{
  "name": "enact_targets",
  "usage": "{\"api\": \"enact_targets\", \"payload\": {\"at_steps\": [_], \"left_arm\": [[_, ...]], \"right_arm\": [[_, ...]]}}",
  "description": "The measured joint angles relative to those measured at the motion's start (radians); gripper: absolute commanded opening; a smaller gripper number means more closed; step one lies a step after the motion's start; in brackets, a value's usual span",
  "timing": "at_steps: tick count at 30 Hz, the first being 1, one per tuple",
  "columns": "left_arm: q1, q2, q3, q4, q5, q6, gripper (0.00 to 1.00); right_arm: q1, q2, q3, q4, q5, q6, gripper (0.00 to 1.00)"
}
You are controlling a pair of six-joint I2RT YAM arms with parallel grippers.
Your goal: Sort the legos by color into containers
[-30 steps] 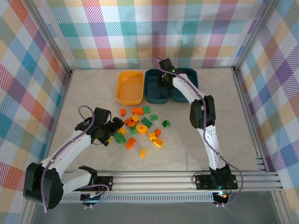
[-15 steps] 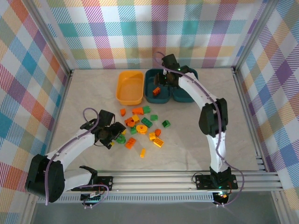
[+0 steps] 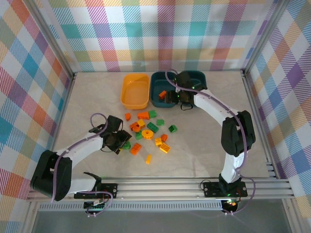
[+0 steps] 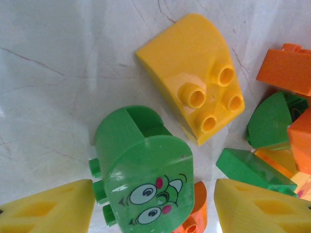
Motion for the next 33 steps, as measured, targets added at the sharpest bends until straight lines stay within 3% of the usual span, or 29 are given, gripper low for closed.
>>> {"api": "enact_targets", "payload": {"at_steps": [11,19,33], "left_arm": [[-0.005,0.020,-0.014,0.033,0.008,0.017,0.42],[-0.006,0.001,-0.014,0.023,0.007,0.044,0.39],[-0.012,-0.175,0.054,-0.111,-0.006,0.100,0.36]], "right_arm": [[-0.020,-0.058,-0.034,0.014,0.010,0.003,0.63],[-0.049,-0.095,-0.040,0.029,0.010,0.003,0.63],[-0.059,-0.095,-0.081,0.038,0.009,0.018,0.63]]}}
